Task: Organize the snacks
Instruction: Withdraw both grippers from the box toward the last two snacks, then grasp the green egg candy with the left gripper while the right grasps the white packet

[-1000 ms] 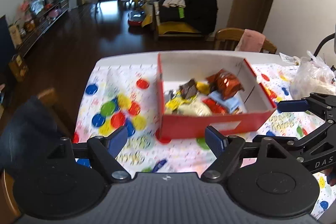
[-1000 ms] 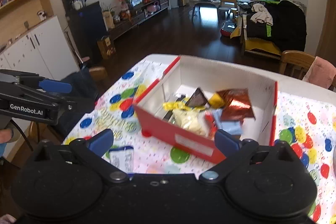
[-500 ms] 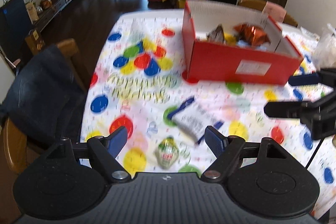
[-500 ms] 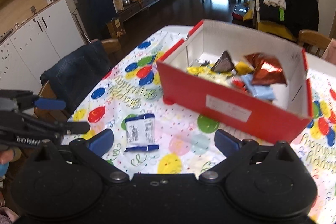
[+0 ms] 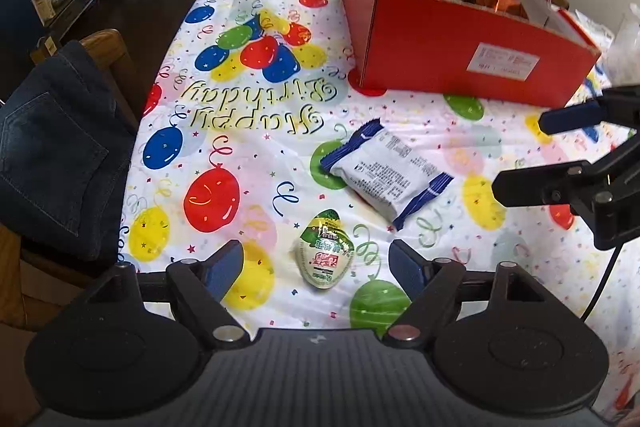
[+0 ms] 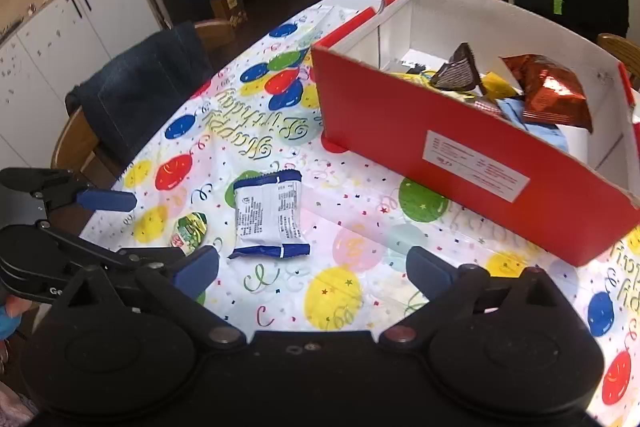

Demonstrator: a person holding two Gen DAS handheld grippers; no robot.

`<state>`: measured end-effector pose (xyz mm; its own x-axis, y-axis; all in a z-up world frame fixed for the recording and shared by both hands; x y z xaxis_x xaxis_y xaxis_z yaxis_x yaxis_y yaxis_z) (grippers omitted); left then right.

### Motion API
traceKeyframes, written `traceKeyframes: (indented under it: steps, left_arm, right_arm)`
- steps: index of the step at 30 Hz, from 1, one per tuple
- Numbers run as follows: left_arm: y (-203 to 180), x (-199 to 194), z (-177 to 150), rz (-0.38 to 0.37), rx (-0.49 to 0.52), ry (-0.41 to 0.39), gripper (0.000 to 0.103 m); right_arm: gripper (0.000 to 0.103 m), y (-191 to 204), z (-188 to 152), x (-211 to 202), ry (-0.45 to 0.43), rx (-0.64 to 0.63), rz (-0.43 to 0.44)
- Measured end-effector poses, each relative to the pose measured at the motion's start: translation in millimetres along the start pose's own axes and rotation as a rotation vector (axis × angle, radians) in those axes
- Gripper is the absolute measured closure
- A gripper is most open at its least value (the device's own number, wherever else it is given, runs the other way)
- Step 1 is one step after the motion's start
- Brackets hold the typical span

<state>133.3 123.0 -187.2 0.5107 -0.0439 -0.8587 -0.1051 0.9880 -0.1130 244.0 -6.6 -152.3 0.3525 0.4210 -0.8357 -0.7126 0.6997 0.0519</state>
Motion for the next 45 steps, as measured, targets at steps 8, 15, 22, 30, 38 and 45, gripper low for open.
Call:
traceKeyframes:
  steps: [8, 15, 22, 30, 38, 45]
  left_arm:
    - [-5, 14, -3, -0.002, 0.047, 0.020, 0.039]
    - [-3, 18, -4, 0.002, 0.055, 0.013, 0.046]
    - [-1, 23, -6, 0.013, 0.072, 0.013, 0.053]
    - [-3, 25, -7, 0.020, 0.103, 0.006, 0.057]
    - [-12, 26, -6, 0.025, 0.167, -0.003, 0.066]
    - [-13, 25, -8, 0.025, 0.155, -0.001, 0.068]
  right_arm:
    - [0.009, 9, 9, 24, 0.035, -0.045, 0.009]
    - [0.012, 22, 17, 40, 0.047, -0.096, 0.012]
    - [0.022, 37, 17, 64, 0.094, -0.164, 0.012]
    - [0.027, 46, 15, 80, 0.121, -0.215, -0.015]
    - [0.042, 52, 14, 79, 0.107, -0.256, -0.032]
    - [0.054, 49, 9, 71, 0.099, -0.248, -0.031]
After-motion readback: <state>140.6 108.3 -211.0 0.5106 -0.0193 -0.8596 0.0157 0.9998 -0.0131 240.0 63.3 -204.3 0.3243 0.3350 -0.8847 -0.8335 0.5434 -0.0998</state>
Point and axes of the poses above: each gripper's, at about its wrist camera, not at the fingertips, and x roughly the way its jaws point, y to its left, z to its top, the point moved 7 cm from there along x, roughly the way its jaws point, and after that the axes turned 6 degrees about -z, right-handed, at the moved point
